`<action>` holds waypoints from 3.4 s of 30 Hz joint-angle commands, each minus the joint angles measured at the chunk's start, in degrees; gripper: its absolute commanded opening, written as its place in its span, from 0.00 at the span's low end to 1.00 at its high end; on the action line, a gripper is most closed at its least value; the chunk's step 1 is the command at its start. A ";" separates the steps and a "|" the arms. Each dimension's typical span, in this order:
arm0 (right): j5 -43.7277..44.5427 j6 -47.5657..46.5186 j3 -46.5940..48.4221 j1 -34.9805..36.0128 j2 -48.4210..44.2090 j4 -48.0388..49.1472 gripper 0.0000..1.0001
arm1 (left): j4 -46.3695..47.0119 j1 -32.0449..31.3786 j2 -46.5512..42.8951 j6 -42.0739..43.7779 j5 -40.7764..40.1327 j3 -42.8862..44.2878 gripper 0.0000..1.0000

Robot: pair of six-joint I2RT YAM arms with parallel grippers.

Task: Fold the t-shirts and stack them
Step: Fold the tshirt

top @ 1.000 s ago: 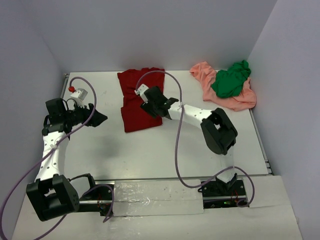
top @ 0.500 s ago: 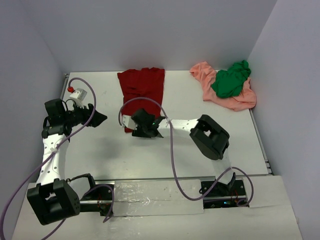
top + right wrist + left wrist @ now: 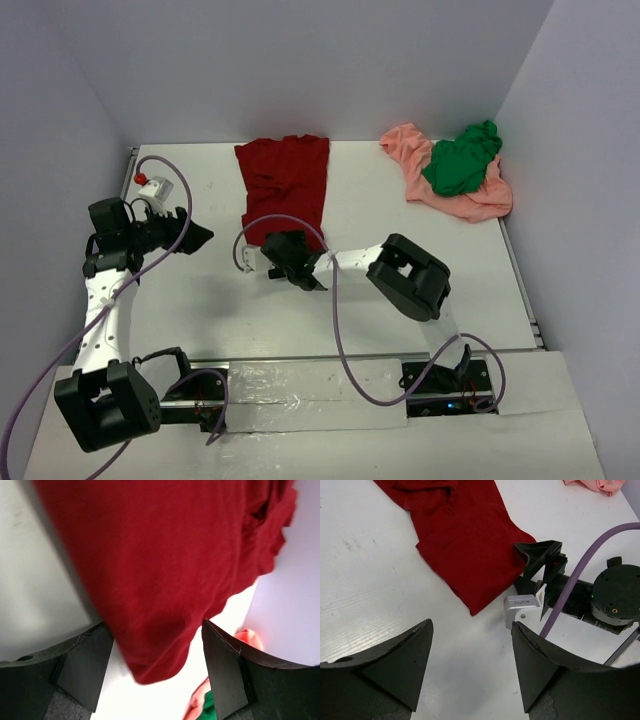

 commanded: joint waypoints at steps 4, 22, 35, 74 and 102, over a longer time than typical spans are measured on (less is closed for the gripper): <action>0.41 -1.00 1.84 -0.02 4.40 3.44 0.75 | 3.37 0.35 -1.30 -0.10 -0.04 0.52 0.73; -6.44 10.32 3.80 3.58 -0.23 -15.63 0.00 | 2.75 0.35 0.45 1.13 1.10 1.49 0.73; -13.20 29.14 4.31 17.46 -9.56 -38.99 0.00 | 0.56 0.43 -0.15 2.10 2.33 2.98 0.73; -2.58 21.85 43.68 -6.95 5.27 -38.49 0.00 | -4.37 0.35 0.20 6.05 2.51 5.27 0.73; 3.92 23.52 33.69 -8.99 11.45 -21.27 0.84 | -3.49 0.35 1.34 6.41 4.00 2.81 0.73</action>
